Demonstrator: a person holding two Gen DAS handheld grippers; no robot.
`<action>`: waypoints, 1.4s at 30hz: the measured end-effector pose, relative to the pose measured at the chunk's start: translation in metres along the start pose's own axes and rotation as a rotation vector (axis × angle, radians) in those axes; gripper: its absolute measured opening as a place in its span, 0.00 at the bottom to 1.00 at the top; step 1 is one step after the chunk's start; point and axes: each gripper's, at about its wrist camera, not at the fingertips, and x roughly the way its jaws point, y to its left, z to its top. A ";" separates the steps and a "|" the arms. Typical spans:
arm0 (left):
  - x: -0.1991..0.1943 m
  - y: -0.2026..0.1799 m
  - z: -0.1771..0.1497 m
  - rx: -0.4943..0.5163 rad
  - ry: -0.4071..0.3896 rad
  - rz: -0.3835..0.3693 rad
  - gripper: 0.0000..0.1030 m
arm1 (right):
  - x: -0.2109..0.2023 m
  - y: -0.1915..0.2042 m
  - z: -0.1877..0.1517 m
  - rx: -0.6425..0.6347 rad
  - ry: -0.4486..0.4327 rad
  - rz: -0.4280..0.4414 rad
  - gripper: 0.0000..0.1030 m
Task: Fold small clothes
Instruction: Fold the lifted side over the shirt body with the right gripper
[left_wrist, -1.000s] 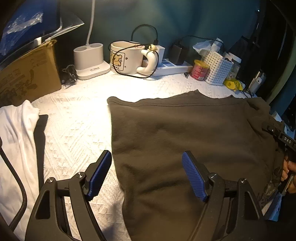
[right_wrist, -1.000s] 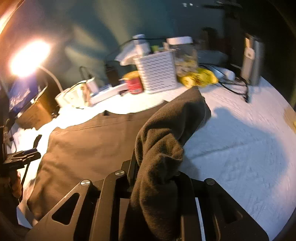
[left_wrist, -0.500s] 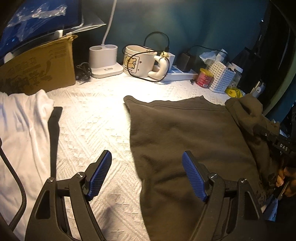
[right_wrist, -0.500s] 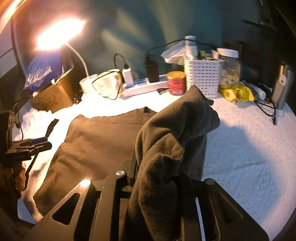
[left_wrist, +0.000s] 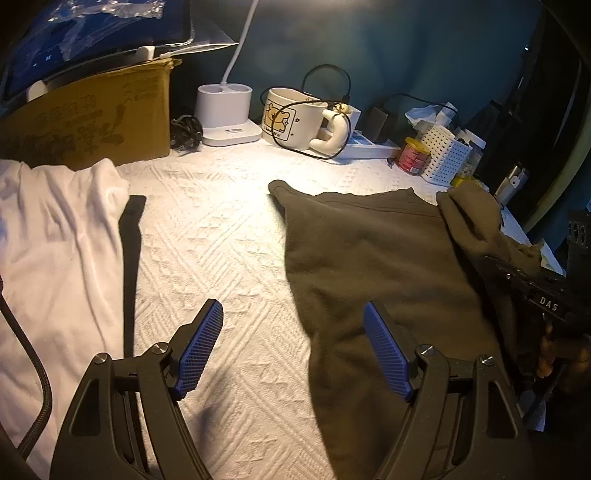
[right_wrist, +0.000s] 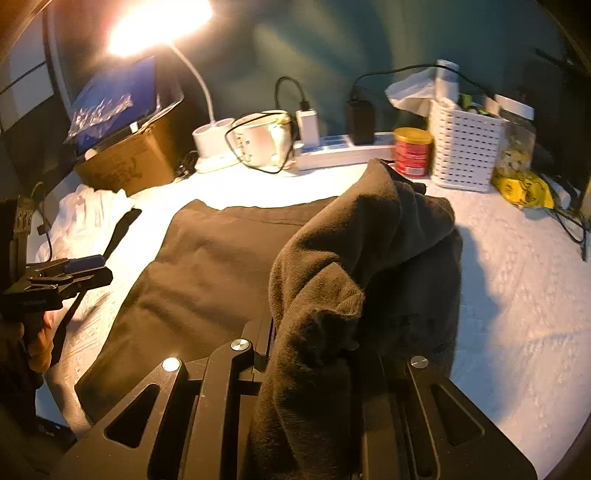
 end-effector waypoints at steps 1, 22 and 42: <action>-0.001 0.002 -0.001 -0.001 -0.001 -0.001 0.76 | 0.002 0.005 0.001 -0.013 0.003 0.000 0.17; -0.015 0.026 -0.015 -0.042 -0.012 -0.026 0.76 | 0.020 0.089 -0.012 -0.146 0.156 0.086 0.35; -0.031 -0.002 -0.021 -0.011 -0.037 -0.063 0.76 | -0.015 0.108 -0.035 -0.180 0.121 0.209 0.35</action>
